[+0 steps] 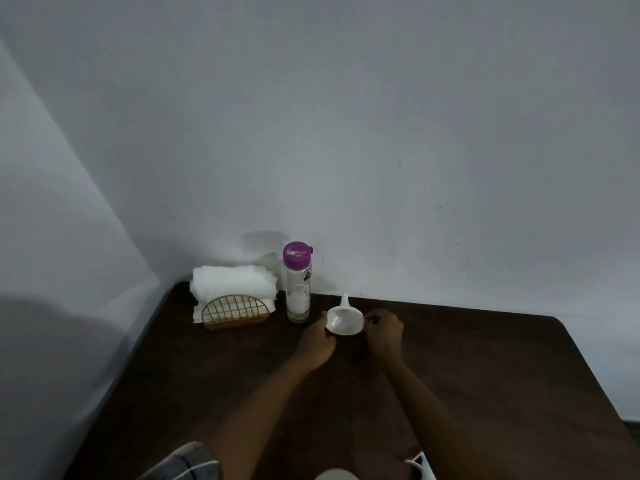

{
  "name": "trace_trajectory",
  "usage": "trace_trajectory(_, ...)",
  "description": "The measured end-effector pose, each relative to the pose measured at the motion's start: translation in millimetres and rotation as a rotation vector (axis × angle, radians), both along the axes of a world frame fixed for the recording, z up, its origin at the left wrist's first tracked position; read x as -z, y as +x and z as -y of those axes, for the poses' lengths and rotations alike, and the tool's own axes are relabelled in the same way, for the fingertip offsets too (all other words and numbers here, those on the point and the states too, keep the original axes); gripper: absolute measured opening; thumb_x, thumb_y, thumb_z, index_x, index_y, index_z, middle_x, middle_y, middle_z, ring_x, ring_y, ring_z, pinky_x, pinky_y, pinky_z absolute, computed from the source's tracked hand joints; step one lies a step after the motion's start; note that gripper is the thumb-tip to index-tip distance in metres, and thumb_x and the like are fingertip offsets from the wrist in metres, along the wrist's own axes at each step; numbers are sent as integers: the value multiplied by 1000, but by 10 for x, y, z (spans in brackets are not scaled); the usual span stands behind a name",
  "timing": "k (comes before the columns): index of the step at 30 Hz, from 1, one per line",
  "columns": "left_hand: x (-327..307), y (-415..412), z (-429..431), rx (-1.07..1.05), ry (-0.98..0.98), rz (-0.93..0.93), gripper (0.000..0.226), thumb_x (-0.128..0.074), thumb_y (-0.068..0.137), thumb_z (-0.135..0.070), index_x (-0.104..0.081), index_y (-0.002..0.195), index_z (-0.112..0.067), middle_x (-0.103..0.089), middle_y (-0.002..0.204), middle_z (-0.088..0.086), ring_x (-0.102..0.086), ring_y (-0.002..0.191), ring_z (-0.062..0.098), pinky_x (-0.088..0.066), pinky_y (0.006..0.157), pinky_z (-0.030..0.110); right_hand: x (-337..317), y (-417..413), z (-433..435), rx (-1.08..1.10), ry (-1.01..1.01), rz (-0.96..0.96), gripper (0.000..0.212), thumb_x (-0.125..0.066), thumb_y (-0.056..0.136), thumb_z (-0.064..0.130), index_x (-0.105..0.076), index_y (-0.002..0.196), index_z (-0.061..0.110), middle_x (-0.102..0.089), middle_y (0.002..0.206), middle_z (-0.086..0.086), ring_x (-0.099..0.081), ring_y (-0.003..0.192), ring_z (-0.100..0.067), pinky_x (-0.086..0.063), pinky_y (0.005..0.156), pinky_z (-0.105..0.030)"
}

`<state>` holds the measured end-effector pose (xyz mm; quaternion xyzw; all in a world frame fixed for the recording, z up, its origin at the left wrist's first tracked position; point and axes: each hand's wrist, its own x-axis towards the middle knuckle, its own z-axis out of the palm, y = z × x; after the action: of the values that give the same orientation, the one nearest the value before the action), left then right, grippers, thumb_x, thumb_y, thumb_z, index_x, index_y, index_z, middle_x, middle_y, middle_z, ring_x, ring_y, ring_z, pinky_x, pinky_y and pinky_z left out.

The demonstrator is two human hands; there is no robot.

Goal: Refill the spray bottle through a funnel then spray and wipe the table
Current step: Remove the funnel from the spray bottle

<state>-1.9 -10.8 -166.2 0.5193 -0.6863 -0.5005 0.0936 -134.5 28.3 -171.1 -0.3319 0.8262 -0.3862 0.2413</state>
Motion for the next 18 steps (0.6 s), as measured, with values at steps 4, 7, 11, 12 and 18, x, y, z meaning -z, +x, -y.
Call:
trace_trajectory(4, 105, -13, 31, -29, 13, -4, 67, -44, 90, 1, -14, 148, -13, -28, 151, 11, -41, 130, 25, -42, 95, 28, 98, -46, 23, -17, 15, 0, 17, -55, 81, -3, -68, 90, 3, -68, 88, -14, -63, 78, -25, -52, 66, -33)
trace_trajectory(7, 96, -26, 29, -40, 17, -5, 67, -43, 89, 1, -14, 147, -13, -30, 150, 12, -39, 131, 28, -37, 104, 34, 104, -47, 25, -11, -2, 19, 23, -53, 81, -5, -66, 99, 3, -67, 95, -15, -63, 85, -27, -52, 70, -34)
trace_trajectory(11, 36, 27, -12, -30, 105, 17, 70, -43, 90, -2, -8, 148, -19, -39, 143, 13, -59, 105, 28, -49, 69, 25, 41, -75, -78, 49, -28, 66, 32, -50, 82, -5, -60, 112, 2, -64, 103, -11, -59, 92, -25, -44, 72, -27)
trace_trajectory(12, 22, 54, -27, -35, 112, 2, 71, -44, 90, -3, -7, 148, -20, -43, 140, 14, -61, 94, 26, -44, 57, 20, 25, -97, -124, 70, -30, 89, 35, -50, 81, -6, -59, 114, 2, -63, 104, -9, -59, 92, -24, -45, 73, -28)
trace_trajectory(18, -93, 322, -318, -120, 110, -111, 61, -47, 90, 0, -27, 144, -20, -38, 145, 8, -60, 80, 14, -43, 57, 17, -116, -252, -792, -37, -65, 36, 16, -64, 79, 0, -67, 94, 6, -64, 85, -4, -60, 79, -17, -44, 70, -25)
